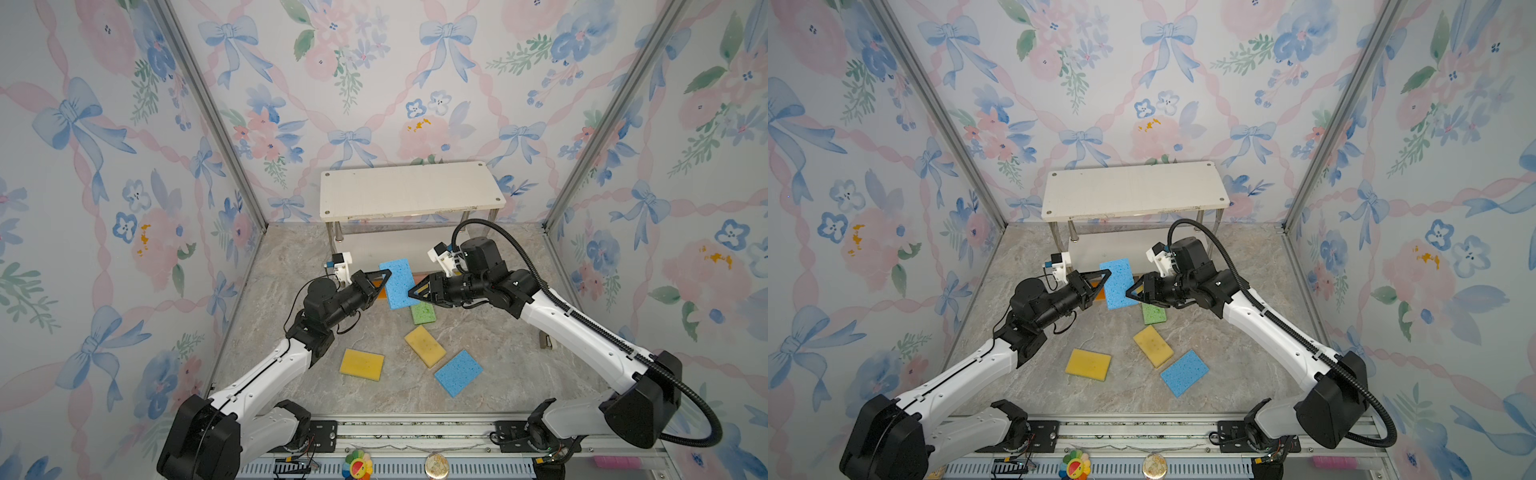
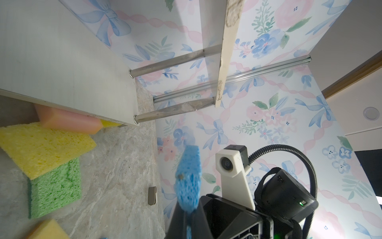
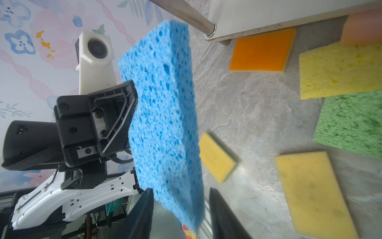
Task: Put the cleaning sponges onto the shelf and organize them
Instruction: 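Lift the blue sponge and bring it toward the left gripper, then carry the blue sponge to the lower shelf and stand it upright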
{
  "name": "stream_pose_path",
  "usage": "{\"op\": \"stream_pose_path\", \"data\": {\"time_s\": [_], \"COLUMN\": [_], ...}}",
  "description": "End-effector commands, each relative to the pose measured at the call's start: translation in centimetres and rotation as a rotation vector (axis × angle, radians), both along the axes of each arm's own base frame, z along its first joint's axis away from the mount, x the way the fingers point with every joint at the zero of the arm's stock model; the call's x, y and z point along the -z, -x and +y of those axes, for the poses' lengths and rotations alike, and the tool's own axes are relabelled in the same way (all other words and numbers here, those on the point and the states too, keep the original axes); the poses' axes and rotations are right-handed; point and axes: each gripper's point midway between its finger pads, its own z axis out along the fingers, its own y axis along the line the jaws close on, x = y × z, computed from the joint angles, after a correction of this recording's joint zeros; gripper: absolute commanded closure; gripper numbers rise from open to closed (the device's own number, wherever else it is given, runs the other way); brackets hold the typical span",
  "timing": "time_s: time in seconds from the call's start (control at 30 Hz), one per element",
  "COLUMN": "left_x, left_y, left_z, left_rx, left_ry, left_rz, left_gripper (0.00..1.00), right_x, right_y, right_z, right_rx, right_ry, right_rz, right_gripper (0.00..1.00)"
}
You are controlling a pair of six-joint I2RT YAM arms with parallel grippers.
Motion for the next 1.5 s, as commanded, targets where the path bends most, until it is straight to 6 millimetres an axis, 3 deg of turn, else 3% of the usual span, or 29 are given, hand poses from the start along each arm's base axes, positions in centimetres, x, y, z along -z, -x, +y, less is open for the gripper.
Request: {"op": "stream_pose_path", "data": {"time_s": [0.0, 0.4, 0.6, 0.77, 0.8, 0.83, 0.9, 1.03, 1.13, 1.23, 1.33, 1.47], "left_x": [-1.1, -1.2, -0.8, -0.6, -0.6, -0.6, -0.6, -0.1, 0.1, 1.8, 2.3, 3.3], "left_y": [-0.5, -0.7, -0.7, -0.7, -0.7, -0.7, -0.6, -0.2, 0.2, 0.5, 1.4, 2.5], "left_z": [0.0, 0.3, 0.7, 1.3, 1.4, 1.6, 1.9, 3.4, 4.7, 6.3, 7.8, 9.8], "left_rx": [0.001, 0.008, 0.006, -0.003, -0.003, -0.002, -0.004, -0.033, -0.065, -0.119, -0.156, -0.210], "left_ry": [0.005, 0.011, 0.009, 0.009, 0.008, 0.005, 0.000, -0.013, -0.046, -0.217, -0.370, -0.429], "left_rz": [-0.045, -0.050, -0.043, -0.039, -0.041, -0.047, -0.055, -0.056, -0.065, -0.025, -0.022, 0.007], "left_gripper": [1.00, 1.00, 1.00, 1.00, 0.98, 0.83, 0.63, 0.40, 0.34, 0.32, 0.30, 0.29], "right_x": [-0.9, -0.3, -0.3, -1.1, -1.2, -1.4, -1.5, -0.9, -0.2, 1.1, 2.4, 4.2], "right_y": [0.1, 0.0, -0.4, -0.2, -0.1, 0.0, 0.1, -0.3, -1.0, -2.2, -3.7, -5.8], "right_z": [0.6, 1.4, 1.5, 1.3, 1.3, 1.2, 0.8, -0.1, -0.3, -0.2, 0.8, 2.5], "right_rx": [-0.008, -0.002, 0.020, 0.022, 0.017, 0.014, 0.016, 0.042, 0.078, 0.135, 0.185, 0.202], "right_ry": [-0.017, -0.005, 0.016, 0.036, 0.041, 0.046, 0.069, 0.137, 0.157, 0.163, 0.123, 0.092], "right_rz": [-0.019, -0.009, -0.009, -0.033, -0.038, -0.041, -0.047, -0.057, -0.057, -0.049, -0.038, -0.042], "right_gripper": [0.55, 0.70, 1.00, 1.00, 1.00, 1.00, 1.00, 1.00, 1.00, 1.00, 1.00, 1.00]}}
